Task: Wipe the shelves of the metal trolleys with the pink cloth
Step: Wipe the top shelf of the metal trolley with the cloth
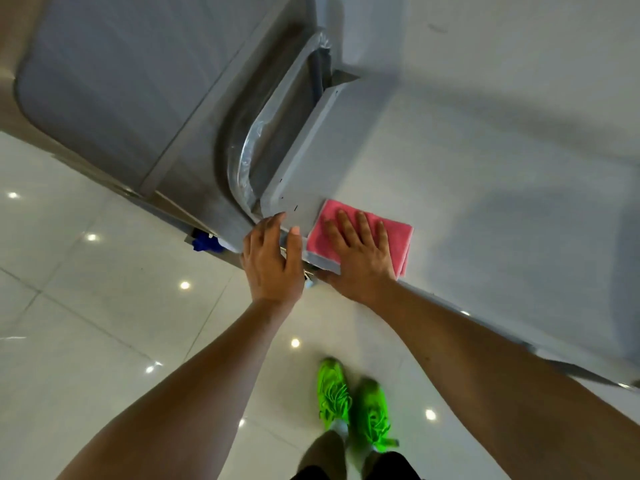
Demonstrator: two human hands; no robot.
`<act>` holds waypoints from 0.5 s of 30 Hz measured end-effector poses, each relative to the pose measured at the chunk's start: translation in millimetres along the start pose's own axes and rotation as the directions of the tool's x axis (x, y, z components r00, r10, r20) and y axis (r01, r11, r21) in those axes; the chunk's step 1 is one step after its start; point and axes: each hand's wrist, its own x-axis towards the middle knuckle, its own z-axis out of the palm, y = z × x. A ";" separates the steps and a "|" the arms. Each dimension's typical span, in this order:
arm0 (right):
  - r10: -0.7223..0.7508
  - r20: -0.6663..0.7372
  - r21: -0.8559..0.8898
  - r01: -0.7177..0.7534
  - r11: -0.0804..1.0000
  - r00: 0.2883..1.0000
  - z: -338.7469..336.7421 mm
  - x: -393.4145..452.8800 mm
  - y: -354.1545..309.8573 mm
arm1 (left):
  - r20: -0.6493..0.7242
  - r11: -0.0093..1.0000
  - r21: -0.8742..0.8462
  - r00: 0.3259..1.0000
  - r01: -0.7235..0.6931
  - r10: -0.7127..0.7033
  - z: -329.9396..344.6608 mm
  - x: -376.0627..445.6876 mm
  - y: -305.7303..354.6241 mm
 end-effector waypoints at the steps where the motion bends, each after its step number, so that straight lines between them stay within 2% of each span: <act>1: -0.005 -0.025 -0.004 0.005 1.000 1.000 -1.1 2.2 3.3 | -0.001 1.000 0.006 1.000 0.001 -0.001 -0.2 -2.8 -1.3; 8: -0.024 -0.044 -0.112 0.019 0.994 0.999 11.1 11.2 17.4 | 0.024 0.999 0.045 1.000 0.014 -0.015 -8.7 -32.3 -14.3; 15: -0.013 -0.105 -0.121 0.000 0.993 0.994 13.7 2.2 13.9 | 0.013 0.994 0.081 0.997 0.075 -0.076 -23.6 -65.4 -24.6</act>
